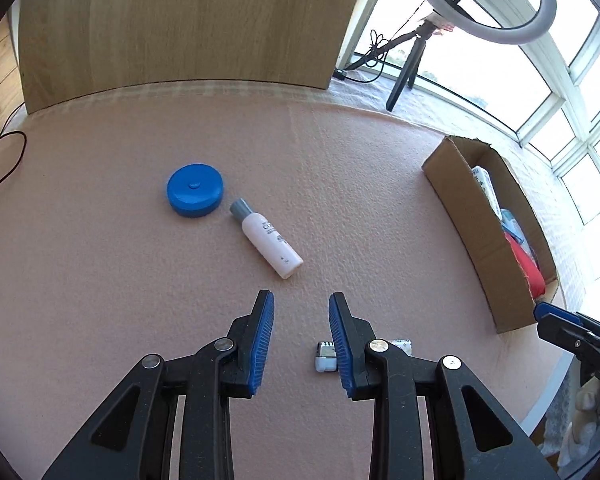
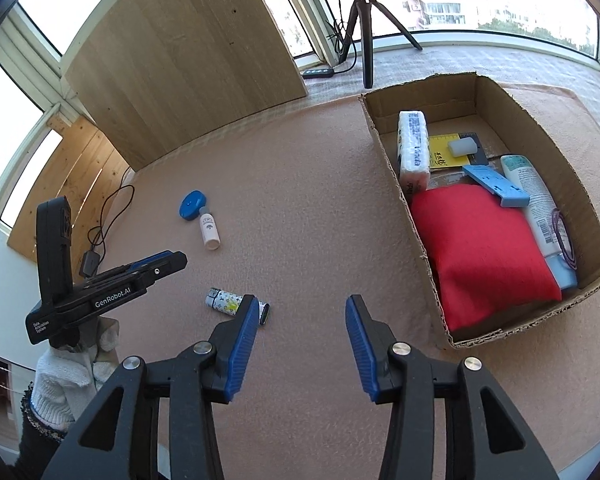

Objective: Organize objects

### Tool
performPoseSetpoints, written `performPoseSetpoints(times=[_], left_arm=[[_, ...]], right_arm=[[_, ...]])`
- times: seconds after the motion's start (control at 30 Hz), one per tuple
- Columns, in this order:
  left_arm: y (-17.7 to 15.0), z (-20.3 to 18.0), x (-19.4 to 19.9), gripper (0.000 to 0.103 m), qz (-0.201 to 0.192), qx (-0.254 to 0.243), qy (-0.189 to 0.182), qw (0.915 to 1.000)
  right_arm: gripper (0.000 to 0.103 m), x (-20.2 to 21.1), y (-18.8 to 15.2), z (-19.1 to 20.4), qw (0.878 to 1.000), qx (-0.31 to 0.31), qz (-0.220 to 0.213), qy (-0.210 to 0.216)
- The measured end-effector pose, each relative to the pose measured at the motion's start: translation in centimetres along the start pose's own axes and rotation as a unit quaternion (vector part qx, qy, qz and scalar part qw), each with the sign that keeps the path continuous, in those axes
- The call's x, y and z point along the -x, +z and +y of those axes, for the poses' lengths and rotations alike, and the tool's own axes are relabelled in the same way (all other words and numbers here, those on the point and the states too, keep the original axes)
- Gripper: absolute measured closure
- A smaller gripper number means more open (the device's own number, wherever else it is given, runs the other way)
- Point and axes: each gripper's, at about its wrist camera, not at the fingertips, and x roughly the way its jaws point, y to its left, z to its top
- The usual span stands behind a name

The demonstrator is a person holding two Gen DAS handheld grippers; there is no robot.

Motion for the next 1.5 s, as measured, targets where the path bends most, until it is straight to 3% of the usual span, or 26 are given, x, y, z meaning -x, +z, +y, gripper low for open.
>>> performPoseSetpoints(times=[0.27,0.47,0.7,0.9,1.0,1.17,1.5], left_arm=[[2.7,4.0,-1.2,0.072,-0.007,0.047,0.018,0.9987],[6.8,5.9,-2.8,0.072,-0.015,0.057,0.039,0.9975],[12.3,7.7,-7.1,0.072,0.004,0.062,0.052,0.9967],[13.7,7.9,-10.9,0.074,0.043,0.046,0.067,0.9957],[13.0,7.9,-11.2,0.081,0.043,0.034,0.073,0.9958],[10.1,8.2,-9.9,0.082,0.039,0.041,0.051,0.9971],[-0.4,5.8,-5.6,0.082,0.014,0.061,-0.004,0.9981]], right_arm=[[0.06,-0.3,-0.2,0.4,1.0,0.003,0.003,0.005],[0.06,-0.5,-0.1,1.1,1.0,0.005,0.003,0.003],[0.06,-0.5,-0.9,1.5,1.0,0.001,0.008,-0.003],[0.06,0.0,-1.4,0.5,1.0,-0.017,0.009,-0.015],[0.06,0.1,-1.4,0.2,1.0,-0.021,0.009,-0.018],[0.06,-0.2,-0.9,0.6,1.0,-0.014,0.013,-0.013],[0.06,-1.7,-0.5,2.8,0.999,0.022,0.024,0.015]])
